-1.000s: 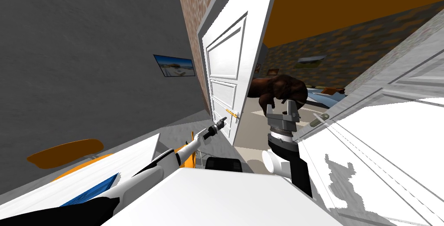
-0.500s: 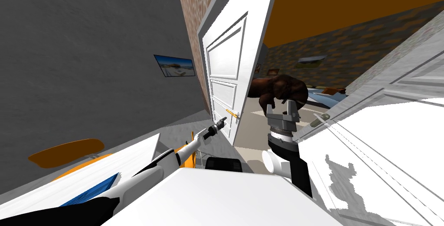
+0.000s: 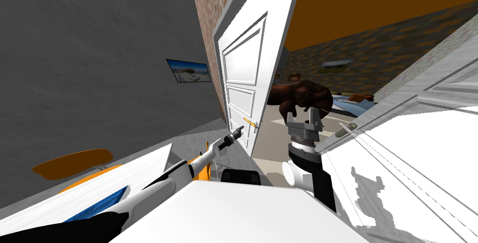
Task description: Push the door open
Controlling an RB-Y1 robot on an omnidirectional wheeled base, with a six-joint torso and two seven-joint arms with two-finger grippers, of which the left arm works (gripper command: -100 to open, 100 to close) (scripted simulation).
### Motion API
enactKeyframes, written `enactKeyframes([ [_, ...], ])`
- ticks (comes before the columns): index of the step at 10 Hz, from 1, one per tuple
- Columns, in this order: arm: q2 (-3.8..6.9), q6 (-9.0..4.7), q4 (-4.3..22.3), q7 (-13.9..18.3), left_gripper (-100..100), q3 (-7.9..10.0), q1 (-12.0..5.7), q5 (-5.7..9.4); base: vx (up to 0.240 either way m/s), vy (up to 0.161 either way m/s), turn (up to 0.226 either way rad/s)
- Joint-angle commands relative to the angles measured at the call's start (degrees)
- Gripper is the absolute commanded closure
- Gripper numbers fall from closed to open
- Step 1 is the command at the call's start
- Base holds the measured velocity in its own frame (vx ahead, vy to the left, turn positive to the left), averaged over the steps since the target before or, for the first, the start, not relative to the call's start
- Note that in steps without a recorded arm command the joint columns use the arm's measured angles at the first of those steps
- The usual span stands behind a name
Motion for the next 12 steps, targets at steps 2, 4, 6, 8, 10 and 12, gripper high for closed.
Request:
enactKeyframes([
  [2, 0.06, -0.05, -0.02, 0.04, -100, -0.04, 0.00, 0.00, -0.002, 0.001, -0.006],
  [4, 0.06, -0.05, -0.02, 0.04, -100, -0.04, 0.00, 0.00, 0.000, 0.000, 0.000],
  [6, 0.06, -0.05, -0.02, 0.04, -100, -0.04, 0.00, 0.00, 0.000, 0.000, 0.000],
  [8, 0.06, -0.05, -0.02, 0.04, -100, -0.04, 0.00, 0.00, 0.000, 0.000, 0.000],
  [10, 0.06, -0.05, -0.02, 0.04, -100, -0.04, 0.00, 0.00, 0.003, -0.001, 0.011],
  [12, 0.55, -0.46, -0.16, 0.46, -100, -0.36, -0.01, -0.05, 0.007, -0.004, 0.024],
])
